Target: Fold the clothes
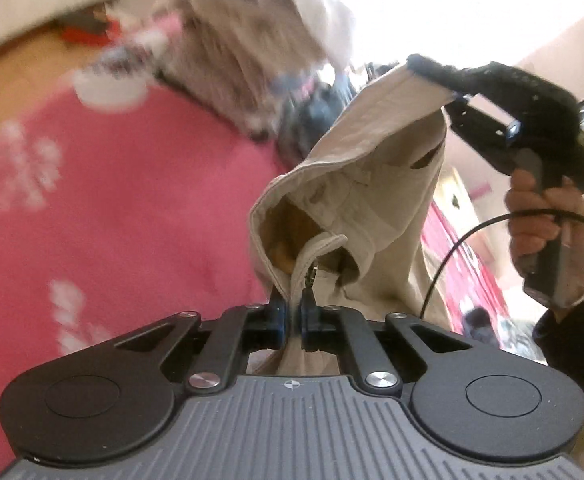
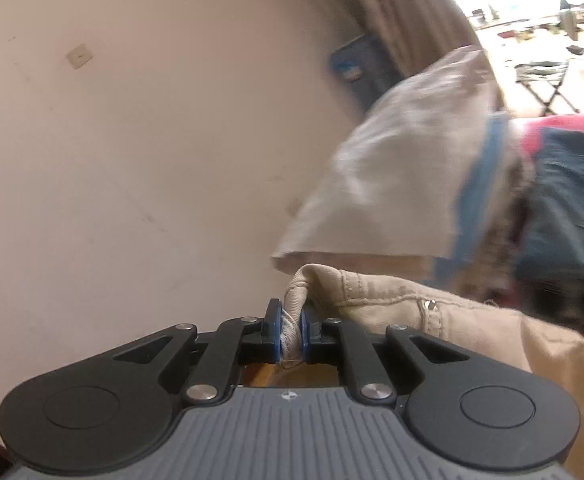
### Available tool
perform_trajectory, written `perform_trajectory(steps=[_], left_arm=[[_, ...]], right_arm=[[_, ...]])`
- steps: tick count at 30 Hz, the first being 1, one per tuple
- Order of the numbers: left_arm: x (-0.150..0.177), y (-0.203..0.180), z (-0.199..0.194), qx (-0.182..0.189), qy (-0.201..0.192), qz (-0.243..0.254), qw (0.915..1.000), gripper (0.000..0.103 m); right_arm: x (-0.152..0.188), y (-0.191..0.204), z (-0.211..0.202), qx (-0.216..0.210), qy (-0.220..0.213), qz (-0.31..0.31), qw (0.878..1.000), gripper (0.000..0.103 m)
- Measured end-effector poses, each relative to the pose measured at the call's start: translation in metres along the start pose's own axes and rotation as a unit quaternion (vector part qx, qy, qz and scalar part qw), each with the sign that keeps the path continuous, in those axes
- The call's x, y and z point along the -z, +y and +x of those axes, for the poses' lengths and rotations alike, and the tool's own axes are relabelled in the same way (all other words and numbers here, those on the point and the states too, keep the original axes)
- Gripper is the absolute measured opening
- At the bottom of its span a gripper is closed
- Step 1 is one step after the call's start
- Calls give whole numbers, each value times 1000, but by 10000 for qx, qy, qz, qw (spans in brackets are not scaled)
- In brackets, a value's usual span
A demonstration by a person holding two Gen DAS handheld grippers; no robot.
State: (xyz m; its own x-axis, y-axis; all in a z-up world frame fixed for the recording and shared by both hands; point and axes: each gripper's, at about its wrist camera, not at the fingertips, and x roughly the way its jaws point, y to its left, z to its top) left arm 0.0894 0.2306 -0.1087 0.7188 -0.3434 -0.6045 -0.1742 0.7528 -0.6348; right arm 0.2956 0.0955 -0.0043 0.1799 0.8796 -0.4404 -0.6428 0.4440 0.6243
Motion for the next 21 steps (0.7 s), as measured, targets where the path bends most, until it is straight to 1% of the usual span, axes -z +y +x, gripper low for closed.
perform_trajectory(steps=[3,5,7,8,9,10,11,12,13,14,16,17,18,19,21], left_arm=[[-19,22,-16,-376,-273,63,9989,4],[-28,38,-19,-677,-359,149,9969,4],[-33,54,-20,-942,-355,157,9948,5],[-33,60,-19,-1011,-324,116,9943,5],[-32,67,-18,-1079,-293,75,9937,5],[-32,74,-16,-1148,-262,33,9930,6],[-31,80,-15,-1216,-231,-8,9923,6],[-31,87,-14,-1284,-200,-49,9915,10],[-30,93,-13,-1352,-169,-90,9906,17],[-30,100,-12,-1420,-138,-131,9897,20],[-28,113,-10,-1556,-75,-213,9876,35],[-28,120,-9,-1624,-44,-254,9864,39],[-27,126,-8,-1691,-13,-295,9852,46],[-27,133,-6,-1759,18,-336,9838,52],[-21,128,-11,-1758,96,-313,9839,54]], right_arm=[[1,6,46,-237,109,-5,9997,11],[11,2,84,-159,301,18,9994,11],[22,-3,122,-54,503,43,9987,13],[30,-11,140,135,714,109,9973,15],[39,-20,157,362,954,190,9946,28],[47,-29,175,588,1193,270,9907,35],[49,-34,169,651,1179,323,9904,35],[49,-38,157,668,1094,368,9911,36],[49,-42,144,685,1008,413,9917,37],[49,-46,131,702,923,458,9922,38],[49,-54,106,736,752,547,9929,43],[49,-58,93,752,666,592,9932,45],[47,-58,72,722,498,607,9943,48],[48,-57,46,706,324,591,9952,48],[51,-51,-10,817,23,469,9956,51]])
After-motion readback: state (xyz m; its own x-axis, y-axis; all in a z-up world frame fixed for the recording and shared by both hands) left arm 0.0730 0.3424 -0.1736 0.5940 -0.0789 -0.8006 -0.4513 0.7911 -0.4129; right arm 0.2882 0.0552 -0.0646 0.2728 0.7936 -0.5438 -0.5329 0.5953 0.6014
